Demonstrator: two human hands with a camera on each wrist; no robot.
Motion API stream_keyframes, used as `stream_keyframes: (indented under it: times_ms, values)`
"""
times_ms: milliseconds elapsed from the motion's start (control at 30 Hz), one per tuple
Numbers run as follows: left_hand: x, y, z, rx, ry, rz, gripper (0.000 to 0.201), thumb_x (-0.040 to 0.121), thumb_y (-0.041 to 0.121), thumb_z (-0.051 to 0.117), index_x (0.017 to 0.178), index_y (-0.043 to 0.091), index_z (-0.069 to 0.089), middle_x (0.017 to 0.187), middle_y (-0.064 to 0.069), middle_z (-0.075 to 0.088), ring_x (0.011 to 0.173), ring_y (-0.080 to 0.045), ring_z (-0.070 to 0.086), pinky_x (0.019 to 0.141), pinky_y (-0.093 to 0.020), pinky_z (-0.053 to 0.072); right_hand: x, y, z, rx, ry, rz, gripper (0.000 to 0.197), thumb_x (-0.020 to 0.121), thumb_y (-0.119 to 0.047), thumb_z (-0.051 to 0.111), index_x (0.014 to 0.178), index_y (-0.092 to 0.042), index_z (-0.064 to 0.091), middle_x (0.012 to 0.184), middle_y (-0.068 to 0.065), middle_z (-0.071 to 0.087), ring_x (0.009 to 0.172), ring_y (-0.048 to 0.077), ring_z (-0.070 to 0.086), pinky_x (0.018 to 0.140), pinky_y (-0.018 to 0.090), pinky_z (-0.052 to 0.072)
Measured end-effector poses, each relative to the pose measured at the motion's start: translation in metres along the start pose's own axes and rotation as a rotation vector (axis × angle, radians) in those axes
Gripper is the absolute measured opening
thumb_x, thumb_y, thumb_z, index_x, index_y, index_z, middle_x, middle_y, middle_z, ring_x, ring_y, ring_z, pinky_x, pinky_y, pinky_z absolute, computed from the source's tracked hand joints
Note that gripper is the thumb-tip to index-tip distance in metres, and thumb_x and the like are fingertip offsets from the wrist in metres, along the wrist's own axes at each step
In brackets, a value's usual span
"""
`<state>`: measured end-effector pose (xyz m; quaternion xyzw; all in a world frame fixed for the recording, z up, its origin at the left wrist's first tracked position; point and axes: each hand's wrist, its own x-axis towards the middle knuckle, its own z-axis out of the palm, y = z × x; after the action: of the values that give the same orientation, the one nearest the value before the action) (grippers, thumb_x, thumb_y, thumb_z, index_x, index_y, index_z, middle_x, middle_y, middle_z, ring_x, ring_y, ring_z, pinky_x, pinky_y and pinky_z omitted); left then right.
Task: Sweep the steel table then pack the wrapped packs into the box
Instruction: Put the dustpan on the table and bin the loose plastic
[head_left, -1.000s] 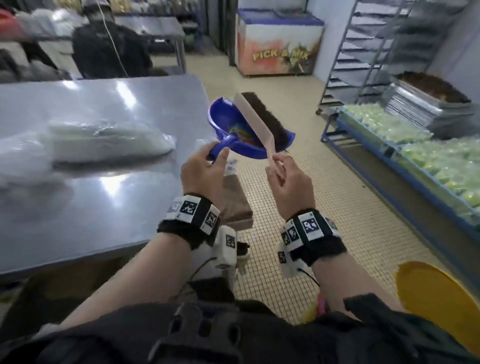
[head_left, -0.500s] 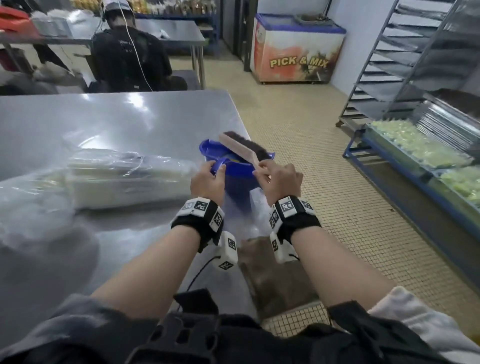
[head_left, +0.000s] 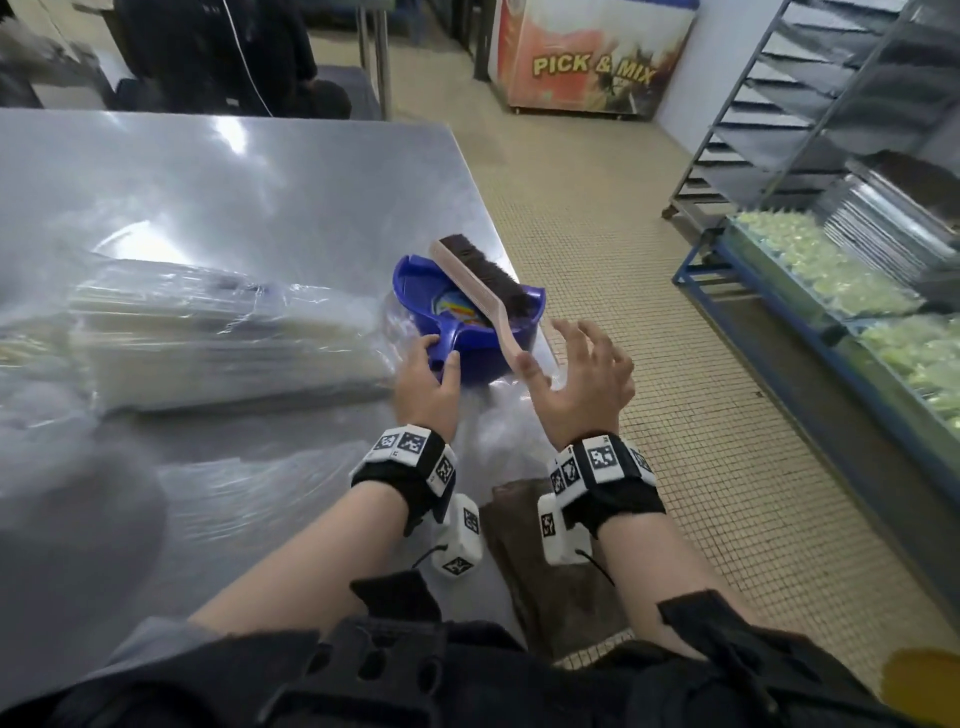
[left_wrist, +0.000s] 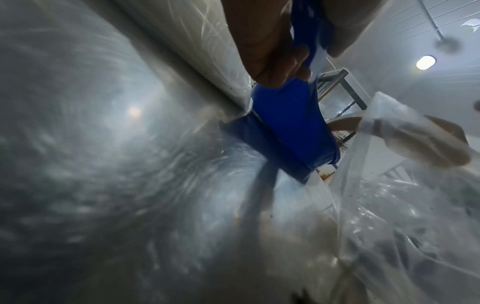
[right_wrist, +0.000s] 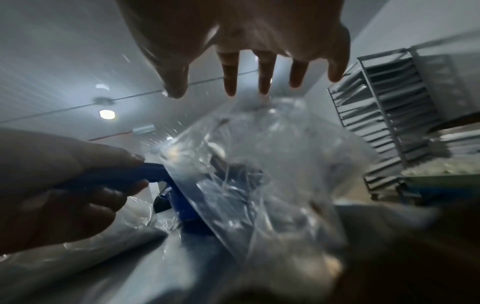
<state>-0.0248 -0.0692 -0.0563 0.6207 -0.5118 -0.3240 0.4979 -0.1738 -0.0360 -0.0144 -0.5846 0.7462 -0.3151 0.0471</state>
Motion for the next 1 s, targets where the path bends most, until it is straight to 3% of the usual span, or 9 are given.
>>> stream_keyframes:
  times_ms: [133,233,333,433,600,700,800,900,1000]
  values:
    - [-0.009,0.006,-0.006,-0.023,0.000,-0.019,0.026,0.092,0.025,0.056,0.117,0.017,0.054,0.103,-0.005,0.064,0.088,-0.019,0.061,0.083,-0.034,0.051,-0.015,0.011,-0.002,-0.099,-0.295,0.188,0.096,0.069,-0.079,0.054,0.149,-0.039,0.020,0.162,0.002,0.002,0.145,0.038,0.006,0.111,0.064,0.023]
    - [-0.012,0.009,-0.010,-0.004,-0.001,-0.012,0.028,0.093,0.025,0.056,0.119,0.016,0.055,0.107,-0.004,0.065,0.092,-0.017,0.061,0.082,-0.027,0.048,-0.018,0.015,0.001,-0.121,-0.460,0.178,0.104,0.064,-0.081,0.056,0.151,-0.040,0.014,0.162,0.002,-0.010,0.146,0.040,0.007,0.110,0.062,0.030]
    - [-0.021,0.008,-0.014,0.047,0.002,-0.006,0.035,0.093,0.030,0.054,0.125,0.017,0.054,0.112,-0.003,0.065,0.096,-0.016,0.061,0.084,-0.023,0.044,-0.020,0.016,-0.001,-0.026,-0.476,0.175,0.103,0.066,-0.069,0.071,0.149,-0.035,0.023,0.162,0.005,-0.004,0.144,0.037,0.016,0.112,0.049,0.029]
    - [-0.039,0.006,-0.022,0.046,-0.012,0.004,0.041,0.094,0.035,0.049,0.132,0.020,0.049,0.115,-0.004,0.063,0.096,-0.018,0.060,0.086,-0.030,0.048,-0.027,0.019,-0.005,-0.021,-0.477,0.198,0.089,0.067,-0.057,0.079,0.141,-0.035,0.035,0.155,0.008,0.015,0.137,0.037,0.026,0.110,0.043,0.032]
    - [-0.084,-0.007,-0.053,0.083,0.040,-0.002,0.045,0.096,0.032,0.046,0.137,0.015,0.045,0.124,-0.006,0.056,0.104,-0.018,0.056,0.089,-0.028,0.044,-0.050,0.020,-0.020,0.050,-0.446,0.234,0.086,0.072,-0.049,0.079,0.143,-0.030,0.035,0.148,0.007,0.027,0.132,0.034,0.031,0.102,0.043,0.039]
    - [-0.113,-0.024,-0.081,0.296,0.084,0.007,0.056,0.087,0.037,0.041,0.135,0.008,0.046,0.131,-0.015,0.053,0.121,-0.028,0.048,0.104,-0.037,0.036,-0.074,0.014,-0.038,0.143,-0.400,0.257,0.087,0.071,-0.052,0.079,0.143,-0.029,0.037,0.148,0.007,0.028,0.133,0.033,0.033,0.104,0.044,0.037]
    - [-0.134,-0.041,-0.115,0.644,0.048,-0.149,0.063,0.086,0.042,0.038,0.142,0.014,0.037,0.150,-0.015,0.032,0.138,-0.035,0.026,0.113,-0.046,0.021,-0.109,0.000,-0.047,0.232,-0.381,0.195,0.089,0.068,-0.058,0.078,0.142,-0.030,0.038,0.146,0.008,0.031,0.129,0.032,0.041,0.108,0.049,0.038]
    - [-0.154,-0.061,-0.152,0.971,-0.141,-0.343,0.068,0.093,0.050,0.036,0.150,0.024,0.011,0.159,-0.013,-0.004,0.145,-0.039,-0.005,0.115,-0.055,0.003,-0.149,-0.026,-0.043,0.311,-0.404,0.077,0.088,0.069,-0.057,0.077,0.143,-0.029,0.038,0.145,0.008,0.032,0.128,0.029,0.040,0.109,0.047,0.038]
    - [-0.166,-0.076,-0.175,1.038,-0.260,-0.320,0.075,0.093,0.062,0.023,0.151,0.022,-0.002,0.157,-0.011,-0.020,0.144,-0.036,-0.017,0.114,-0.054,-0.008,-0.180,-0.056,-0.031,0.363,-0.461,0.000,0.086,0.072,-0.055,0.076,0.144,-0.030,0.036,0.148,0.007,0.028,0.134,0.027,0.031,0.107,0.038,0.034]
